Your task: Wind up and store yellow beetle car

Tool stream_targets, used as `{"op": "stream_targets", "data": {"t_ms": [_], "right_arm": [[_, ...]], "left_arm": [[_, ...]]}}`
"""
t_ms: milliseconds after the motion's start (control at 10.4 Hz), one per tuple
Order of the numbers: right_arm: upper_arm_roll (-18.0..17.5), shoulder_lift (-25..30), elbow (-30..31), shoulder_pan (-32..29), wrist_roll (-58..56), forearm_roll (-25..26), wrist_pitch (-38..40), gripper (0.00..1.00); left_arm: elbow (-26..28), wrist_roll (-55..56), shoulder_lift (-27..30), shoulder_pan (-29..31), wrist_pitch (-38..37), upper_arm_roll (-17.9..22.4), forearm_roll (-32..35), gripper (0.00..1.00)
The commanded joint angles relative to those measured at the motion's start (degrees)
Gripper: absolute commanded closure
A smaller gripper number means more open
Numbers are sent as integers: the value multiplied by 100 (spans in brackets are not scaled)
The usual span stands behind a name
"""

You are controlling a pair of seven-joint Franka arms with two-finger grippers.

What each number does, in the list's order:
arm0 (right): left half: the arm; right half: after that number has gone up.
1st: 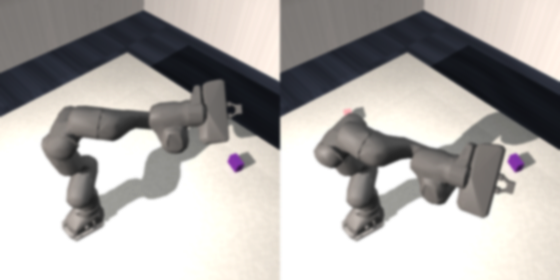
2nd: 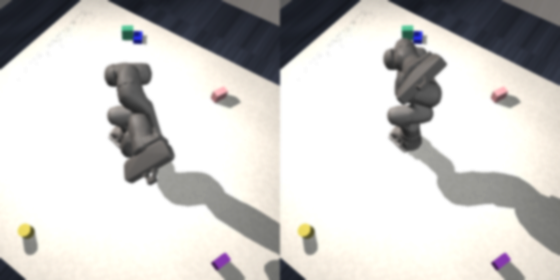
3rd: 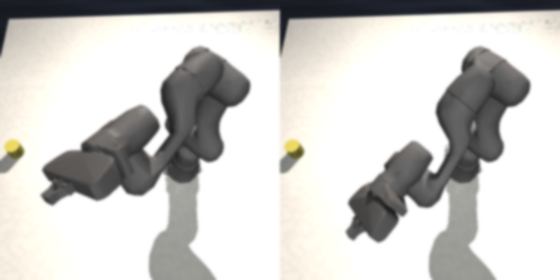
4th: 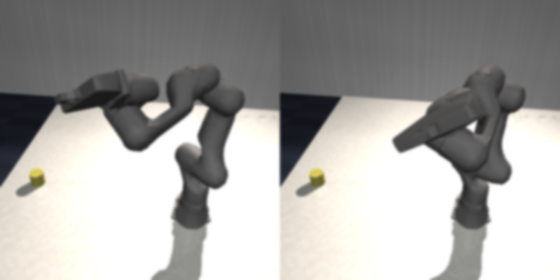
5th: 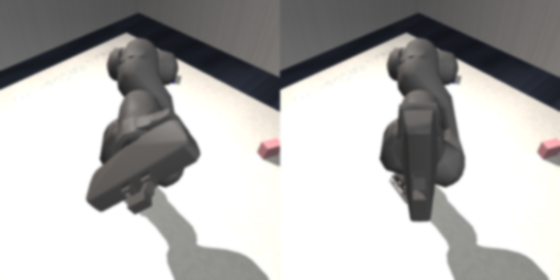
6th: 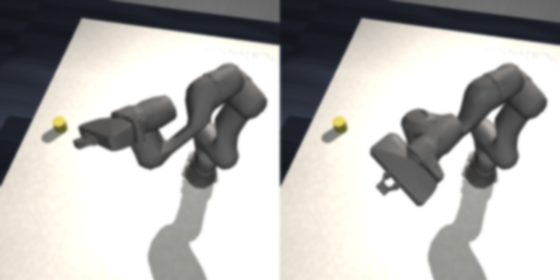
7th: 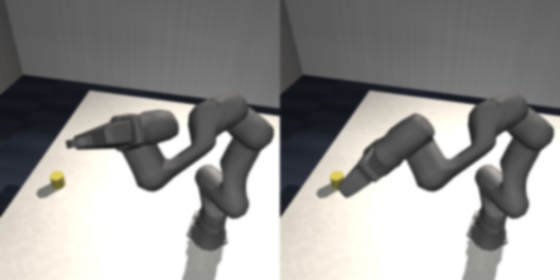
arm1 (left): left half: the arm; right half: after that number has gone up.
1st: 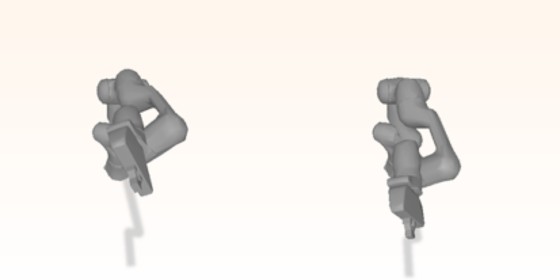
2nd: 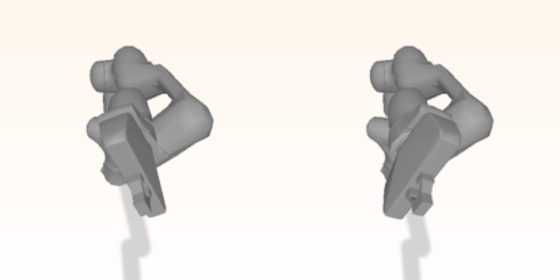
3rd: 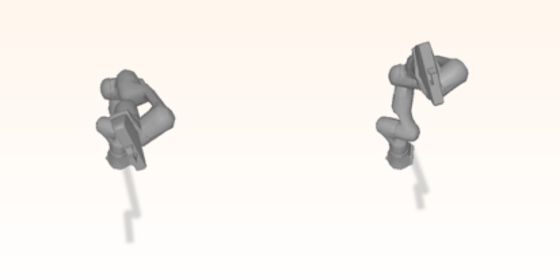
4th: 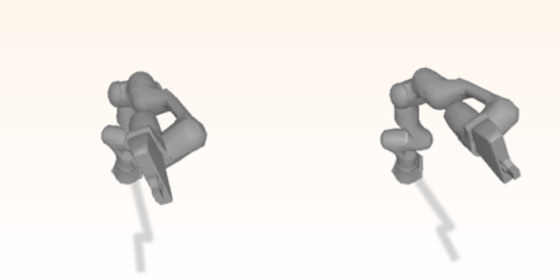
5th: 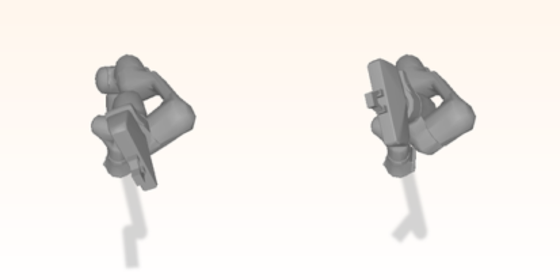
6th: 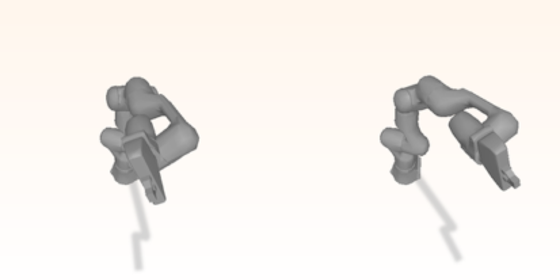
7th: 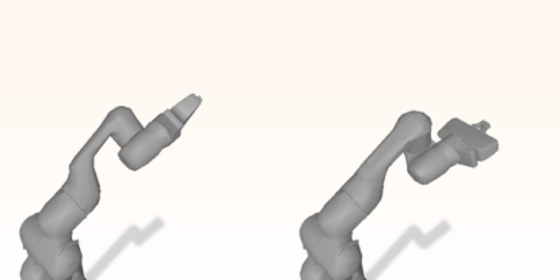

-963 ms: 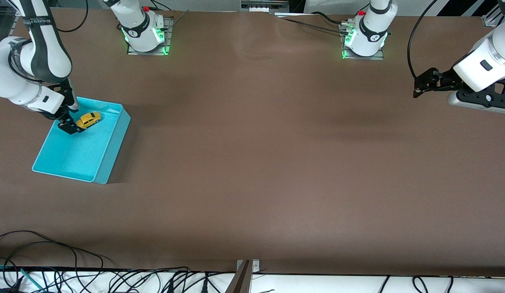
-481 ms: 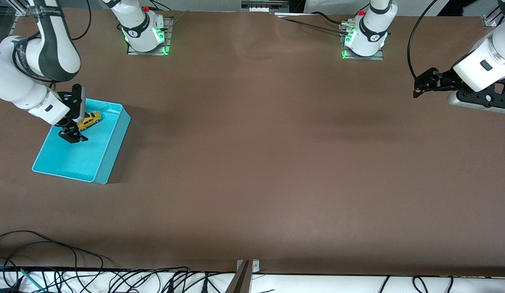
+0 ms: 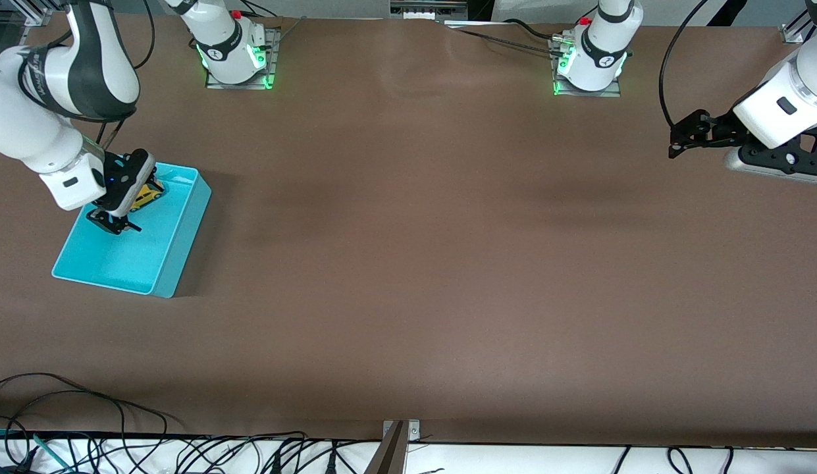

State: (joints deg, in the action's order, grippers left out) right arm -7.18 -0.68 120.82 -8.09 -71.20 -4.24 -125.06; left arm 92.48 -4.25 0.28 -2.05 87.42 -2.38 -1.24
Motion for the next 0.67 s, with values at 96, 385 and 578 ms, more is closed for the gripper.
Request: {"op": "stream_targets", "data": {"t_ms": [96, 385, 578], "right_arm": [[112, 112, -753, 395, 2341, -33, 790, 0], [112, 227, -1007, 501, 4065, -59, 1122, 0], [112, 358, -1236, 545, 5138, -33, 1571, 0]], "left_arm": [[-205, 3, -89, 12, -129, 18, -140, 0], [-205, 3, -89, 12, -129, 18, -140, 0], [-205, 3, -89, 12, -129, 18, -131, 0]]}}
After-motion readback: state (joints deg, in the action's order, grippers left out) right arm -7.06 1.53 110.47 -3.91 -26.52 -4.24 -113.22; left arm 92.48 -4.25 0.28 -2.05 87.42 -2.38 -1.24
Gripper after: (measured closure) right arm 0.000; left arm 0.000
